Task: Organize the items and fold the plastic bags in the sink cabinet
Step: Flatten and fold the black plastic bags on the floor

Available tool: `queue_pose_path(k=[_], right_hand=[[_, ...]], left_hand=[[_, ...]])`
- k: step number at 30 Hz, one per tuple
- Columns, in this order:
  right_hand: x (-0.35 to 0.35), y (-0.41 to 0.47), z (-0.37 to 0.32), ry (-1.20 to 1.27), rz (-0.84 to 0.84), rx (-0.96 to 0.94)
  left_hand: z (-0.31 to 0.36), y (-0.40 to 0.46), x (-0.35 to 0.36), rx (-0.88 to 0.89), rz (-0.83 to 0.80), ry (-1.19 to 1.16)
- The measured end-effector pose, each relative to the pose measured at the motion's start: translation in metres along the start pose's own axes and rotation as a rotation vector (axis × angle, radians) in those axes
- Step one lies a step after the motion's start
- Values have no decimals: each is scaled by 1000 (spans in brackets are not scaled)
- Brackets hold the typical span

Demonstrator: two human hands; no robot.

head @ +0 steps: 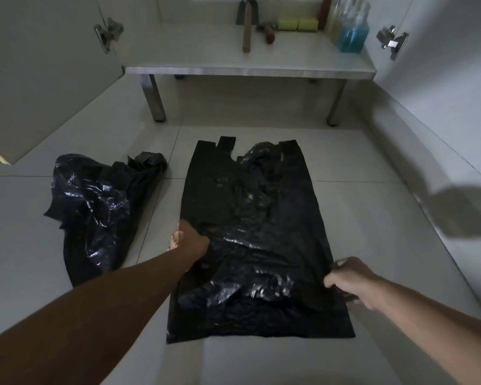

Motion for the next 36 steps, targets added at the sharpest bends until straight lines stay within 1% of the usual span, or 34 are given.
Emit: queue_pose_path(k=[1,3,4,5,6,8,10,11,13,16,18,20,22,24,27,30,33,36], right_hand=[[-3,1,-3,1,68,-44],[-10,4,-7,38,294,-135],[-13,4,-10,11,368,-162],[-15,4,-12,-10,387,-173],[-16,6,-13,0,355,-151],[-14,7,-9,35,194,-56],[-11,6,-4,15,28,7],[-9,3,-3,1,-41,17],[-8,0,0,-10,-113,12],[-7,-1,2,-47,-141,-7],[-6,-3,1,-119,-159,-13],[-5,-6,1,-155,-187,-14],[-4,-8,2,-169,-199,-12],[-5,-7,2,-175,-211,-5],[-6,-4,4,-163,-229,3],[-5,-3,3,-158,-246,-8],[-6,2,5,-184,-225,-29],[-7,8,9,-211,-178,-63]], left_hand=[[-1,-1,-3,24,11,0],[-1,-3,-11,65,56,2],[1,-4,-14,84,77,7],[1,-6,-15,93,87,9],[2,-8,-15,95,91,8],[1,-14,-12,58,78,33],[-4,-18,-7,-5,51,65],[-7,-20,-5,-31,33,64],[-11,-23,-3,-59,13,37],[-13,-29,-4,-142,37,64],[-16,-31,-4,-213,16,111],[-24,-32,-3,-241,-83,80],[-33,-33,-7,-282,-202,-42],[-40,-39,-14,-338,-273,-134],[-45,-45,-23,-392,-404,-190],[-47,-53,-32,-399,-524,-138],[-50,-58,-39,-374,-556,-90],[-52,-60,-42,-348,-535,-134]])
Point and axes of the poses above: each hand's wrist, its own y-axis towards the middle knuckle, its own x-axis out of the palm, z = x × y, the point moved 2 cm from there along y, towards the middle knuckle, and after that the axes turned 3 degrees about x, right-handed, at the moved point
